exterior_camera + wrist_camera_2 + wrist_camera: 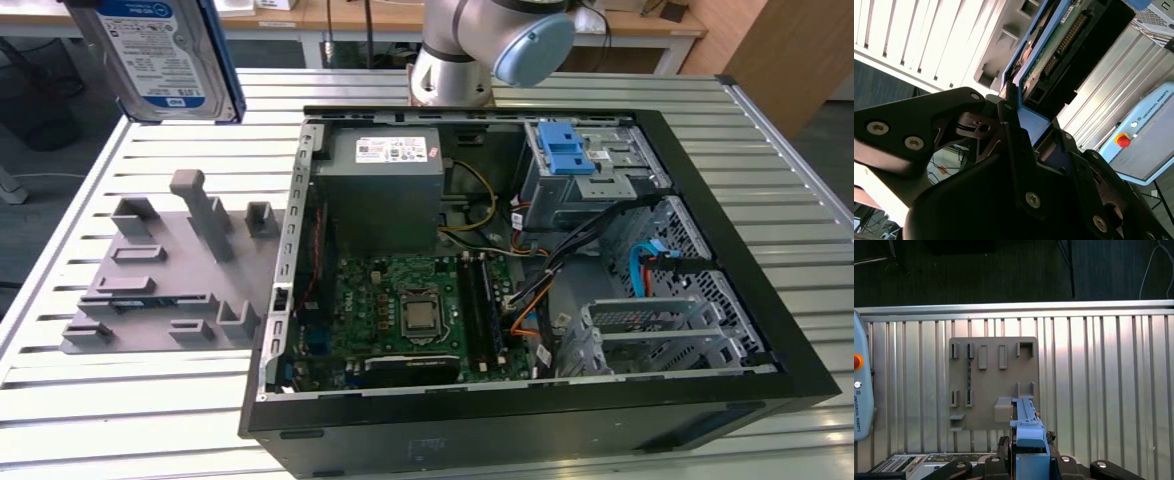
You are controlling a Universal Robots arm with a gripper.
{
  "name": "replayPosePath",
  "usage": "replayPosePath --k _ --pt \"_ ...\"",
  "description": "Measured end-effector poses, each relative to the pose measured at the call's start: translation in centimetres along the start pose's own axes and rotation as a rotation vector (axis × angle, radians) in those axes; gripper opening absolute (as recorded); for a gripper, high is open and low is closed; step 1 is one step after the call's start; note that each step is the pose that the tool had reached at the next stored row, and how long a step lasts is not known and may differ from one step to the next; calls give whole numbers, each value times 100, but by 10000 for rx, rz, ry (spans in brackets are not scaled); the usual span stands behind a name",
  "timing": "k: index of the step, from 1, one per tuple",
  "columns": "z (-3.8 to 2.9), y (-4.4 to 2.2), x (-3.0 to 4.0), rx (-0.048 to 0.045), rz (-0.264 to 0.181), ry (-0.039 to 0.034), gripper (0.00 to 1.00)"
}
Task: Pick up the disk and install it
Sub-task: 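Pick up the disk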
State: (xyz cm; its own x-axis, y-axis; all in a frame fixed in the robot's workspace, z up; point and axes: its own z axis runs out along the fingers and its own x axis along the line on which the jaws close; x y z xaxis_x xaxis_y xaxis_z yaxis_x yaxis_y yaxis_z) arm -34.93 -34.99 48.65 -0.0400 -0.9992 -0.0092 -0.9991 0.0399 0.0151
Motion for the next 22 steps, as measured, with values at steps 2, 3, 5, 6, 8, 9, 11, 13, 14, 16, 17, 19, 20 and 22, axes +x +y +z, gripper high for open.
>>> replayPosePath --k 2,3,5,6,8,9,11,13,14,16,17,19,20,22 --pt "0 -4 0 0 0 1 36" --pt "0 -6 0 0 0 0 36" --pt "0 -10 0 0 0 1 36" --pt "0 -12 -1 0 0 0 36" --pt "0 -15 -1 0 0 0 36" --pt "0 -17 -1 0 0 0 36" --pt "0 -20 -1 0 0 0 36" --pt "0 -26 -1 0 0 0 36" --pt "0 -27 -1 0 0 0 36" --pt "-1 -34 -1 -1 0 0 36" --pt "-1 -37 -2 -1 0 0 36" --pt "-1 -42 -2 0 0 0 36" --pt "-1 -45 -2 -1 0 1 36" --pt "-1 -51 -2 0 0 0 36"
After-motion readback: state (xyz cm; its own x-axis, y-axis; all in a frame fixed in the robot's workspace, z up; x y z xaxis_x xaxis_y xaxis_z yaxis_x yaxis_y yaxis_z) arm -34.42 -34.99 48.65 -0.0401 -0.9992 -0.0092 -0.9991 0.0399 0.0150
